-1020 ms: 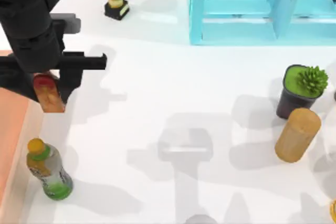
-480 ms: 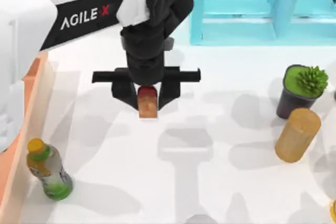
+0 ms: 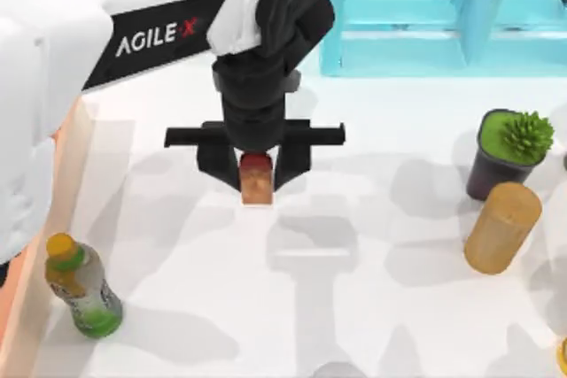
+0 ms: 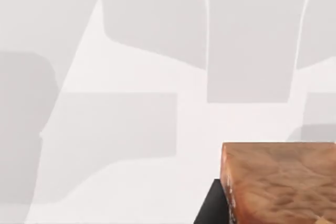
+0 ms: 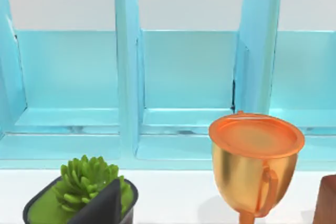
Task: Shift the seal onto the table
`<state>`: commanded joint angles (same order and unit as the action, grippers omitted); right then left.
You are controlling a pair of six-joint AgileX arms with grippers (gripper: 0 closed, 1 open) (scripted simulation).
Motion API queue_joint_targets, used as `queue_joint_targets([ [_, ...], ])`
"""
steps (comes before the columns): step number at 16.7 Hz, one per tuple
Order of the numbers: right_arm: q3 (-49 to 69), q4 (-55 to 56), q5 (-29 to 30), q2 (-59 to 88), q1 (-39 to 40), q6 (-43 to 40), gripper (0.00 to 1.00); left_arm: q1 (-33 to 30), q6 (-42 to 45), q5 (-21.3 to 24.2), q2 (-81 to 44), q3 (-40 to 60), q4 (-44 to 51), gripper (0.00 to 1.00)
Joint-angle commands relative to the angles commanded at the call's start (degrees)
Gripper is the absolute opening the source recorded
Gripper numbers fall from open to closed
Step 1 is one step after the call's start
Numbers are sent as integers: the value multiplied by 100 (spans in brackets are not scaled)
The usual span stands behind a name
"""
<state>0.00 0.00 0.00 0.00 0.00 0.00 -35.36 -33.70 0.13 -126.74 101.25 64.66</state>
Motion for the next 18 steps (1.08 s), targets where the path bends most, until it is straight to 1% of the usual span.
queue_joint_targets([
  [6, 0, 0, 0, 0, 0, 0, 100, -14, -2, -1, -183, -410, -636, 0],
  [10, 0, 0, 0, 0, 0, 0, 100, -15, -4, -2, -211, -460, -694, 0],
  [18, 0, 0, 0, 0, 0, 0, 100, -15, -4, -2, -211, -460, -694, 60],
])
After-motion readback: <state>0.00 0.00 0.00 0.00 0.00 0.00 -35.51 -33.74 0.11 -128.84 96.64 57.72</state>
